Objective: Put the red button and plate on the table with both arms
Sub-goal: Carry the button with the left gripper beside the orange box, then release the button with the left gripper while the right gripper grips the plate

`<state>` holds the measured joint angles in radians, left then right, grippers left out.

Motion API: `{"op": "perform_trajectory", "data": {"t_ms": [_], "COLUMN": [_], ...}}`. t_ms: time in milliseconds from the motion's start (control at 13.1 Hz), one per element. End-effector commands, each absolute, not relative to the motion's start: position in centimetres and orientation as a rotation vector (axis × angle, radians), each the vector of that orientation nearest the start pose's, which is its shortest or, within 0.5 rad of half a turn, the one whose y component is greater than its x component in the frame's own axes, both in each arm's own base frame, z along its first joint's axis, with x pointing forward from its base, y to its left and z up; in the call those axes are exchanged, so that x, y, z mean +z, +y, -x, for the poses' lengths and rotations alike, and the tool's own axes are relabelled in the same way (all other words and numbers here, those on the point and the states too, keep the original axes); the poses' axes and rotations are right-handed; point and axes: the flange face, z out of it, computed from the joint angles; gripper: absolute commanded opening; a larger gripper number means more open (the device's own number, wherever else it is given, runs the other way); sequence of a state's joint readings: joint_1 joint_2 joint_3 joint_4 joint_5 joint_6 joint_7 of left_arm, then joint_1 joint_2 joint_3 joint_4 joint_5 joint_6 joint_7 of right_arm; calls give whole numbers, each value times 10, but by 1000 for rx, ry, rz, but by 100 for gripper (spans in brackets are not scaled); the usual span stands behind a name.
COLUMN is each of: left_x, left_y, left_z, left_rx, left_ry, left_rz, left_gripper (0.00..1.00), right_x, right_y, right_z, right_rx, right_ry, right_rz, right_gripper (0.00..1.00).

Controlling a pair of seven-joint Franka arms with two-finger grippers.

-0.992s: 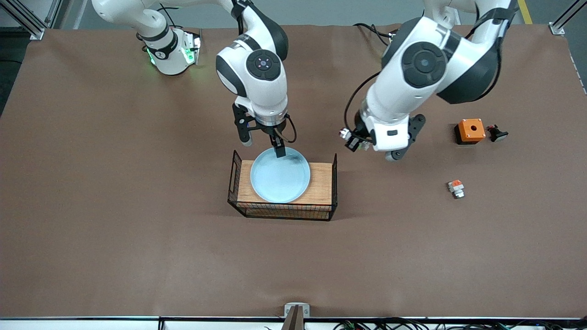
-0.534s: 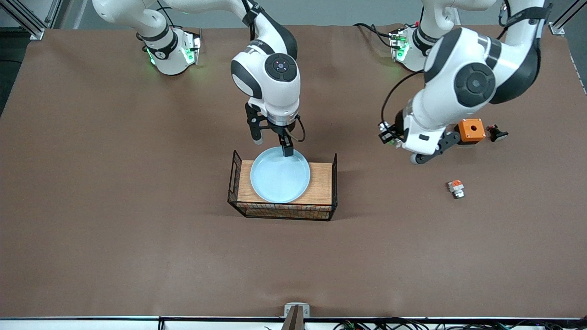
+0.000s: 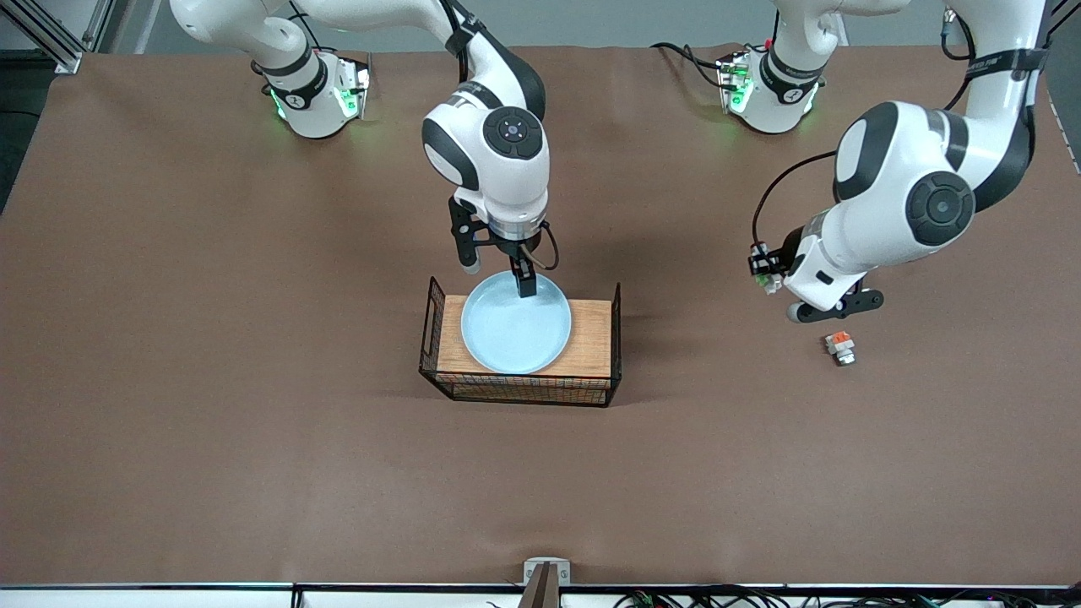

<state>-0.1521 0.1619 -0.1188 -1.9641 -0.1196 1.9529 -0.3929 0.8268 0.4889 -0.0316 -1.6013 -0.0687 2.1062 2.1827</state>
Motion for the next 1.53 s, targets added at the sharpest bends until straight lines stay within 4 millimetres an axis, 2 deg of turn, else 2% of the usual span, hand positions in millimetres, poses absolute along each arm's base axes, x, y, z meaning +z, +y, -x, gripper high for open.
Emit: {"op": "perform_trajectory", "data": {"t_ms": [0, 381, 610, 839, 992, 1297, 1449], "left_x": [333, 268, 248, 223, 210, 189, 183], "left_y": [-158, -137, -127, -106, -105, -105, -102], "left_z": [-556, -571, -568, -571, -573, -582, -584], "left_rx": [258, 229, 250, 258, 246, 230, 237], "left_ry": [-188, -73, -17, 68, 80, 73, 67], "left_rz": [3150, 3121, 3110, 3124, 3132, 3140, 3140], "left_gripper": [16, 17, 17, 15, 15, 16, 17], "right_x": [351, 337, 334, 344, 345, 347, 354], "right_y": [490, 494, 496, 495, 495, 494, 495], "right_z": [-485, -481, -481, -489, -489, -492, -495], "right_rx": [-131, -128, -129, -121, -121, -126, -122], "right_ry": [1974, 1978, 1972, 1973, 1966, 1953, 1950], "right_rz": [2422, 2443, 2449, 2420, 2423, 2429, 2415], "right_gripper": [100, 99, 89, 62, 49, 7, 1]}}
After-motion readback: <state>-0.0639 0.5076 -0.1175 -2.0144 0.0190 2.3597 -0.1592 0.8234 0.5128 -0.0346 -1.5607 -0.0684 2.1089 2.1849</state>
